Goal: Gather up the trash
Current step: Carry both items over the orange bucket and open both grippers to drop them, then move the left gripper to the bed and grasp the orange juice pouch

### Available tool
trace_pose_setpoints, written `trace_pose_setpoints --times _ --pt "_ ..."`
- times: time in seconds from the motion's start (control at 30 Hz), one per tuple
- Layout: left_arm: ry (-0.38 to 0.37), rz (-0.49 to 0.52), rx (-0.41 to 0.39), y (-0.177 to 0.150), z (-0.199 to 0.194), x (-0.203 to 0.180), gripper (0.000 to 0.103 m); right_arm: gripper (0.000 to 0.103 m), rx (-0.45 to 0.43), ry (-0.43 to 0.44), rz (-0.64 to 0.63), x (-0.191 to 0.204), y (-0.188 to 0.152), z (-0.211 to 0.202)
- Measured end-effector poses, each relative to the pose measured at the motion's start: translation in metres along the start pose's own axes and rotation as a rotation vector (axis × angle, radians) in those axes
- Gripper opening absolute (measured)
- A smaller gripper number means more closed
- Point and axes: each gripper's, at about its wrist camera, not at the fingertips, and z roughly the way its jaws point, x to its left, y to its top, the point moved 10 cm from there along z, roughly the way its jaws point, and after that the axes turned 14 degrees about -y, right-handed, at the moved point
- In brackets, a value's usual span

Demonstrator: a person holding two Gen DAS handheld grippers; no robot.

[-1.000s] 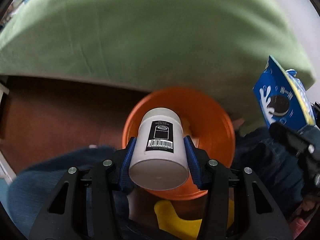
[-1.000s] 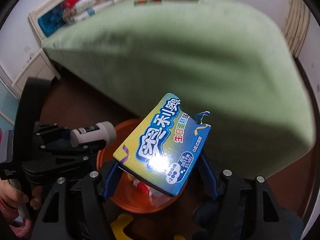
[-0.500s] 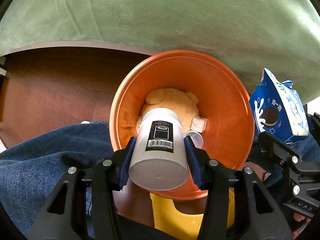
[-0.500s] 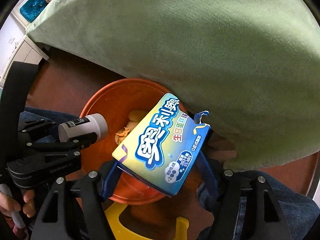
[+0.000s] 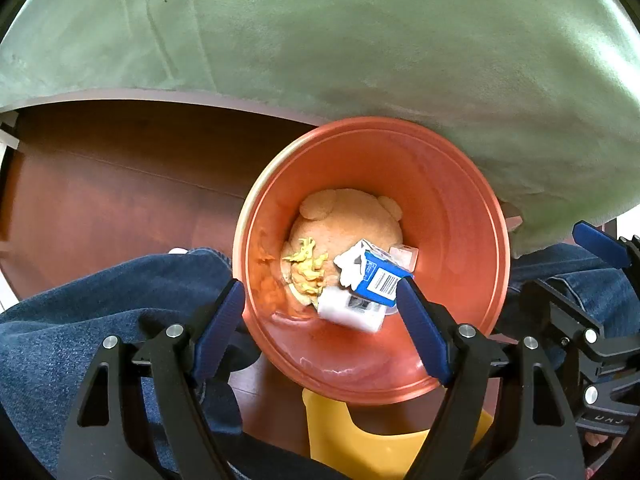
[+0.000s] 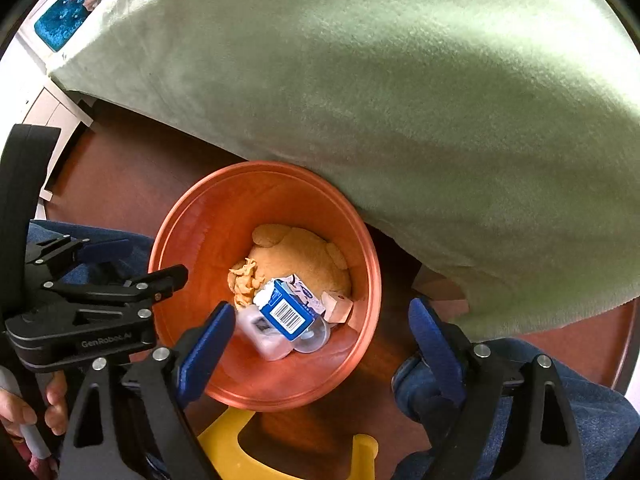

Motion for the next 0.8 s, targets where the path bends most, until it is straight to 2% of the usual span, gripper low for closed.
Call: trace_pose_setpoints --times 0.2,0.33,0.43,0.63,0.67,0.73,0.8 --pt "-0.006 -0.002 -0.024 0.001 -0.01 0.0 0.076 0.087 -0.022 -0.005 0.001 0.002 -0.001 -0.009" --pt "-0.008 0.005 -0.072 0.009 -0.029 -0.001 0.076 0.087 -0.084 0.005 0.003 0.002 0.008 -0.03" --pt "-0.007 0.016 -0.148 0.023 -0.056 -0.002 0.076 0.087 -0.147 0.022 0.013 -0.001 0.022 -0.056" --pt "-0.01 0.037 -0.351 0.061 -0.136 -0.004 0.076 0.089 -0.31 0.044 0.053 -0.014 0.057 -0.116" --pt "-0.009 0.044 -0.384 0.067 -0.148 -0.004 0.077 0.09 -0.343 0.05 0.064 -0.017 0.064 -0.128" --pt "-0.003 0.066 -0.462 0.088 -0.178 -0.006 0.086 0.09 -0.396 0.067 0.083 -0.023 0.076 -0.148" --pt "0.003 0.076 -0.513 0.108 -0.198 -0.006 0.086 0.091 -0.43 0.075 0.099 -0.028 0.083 -0.162"
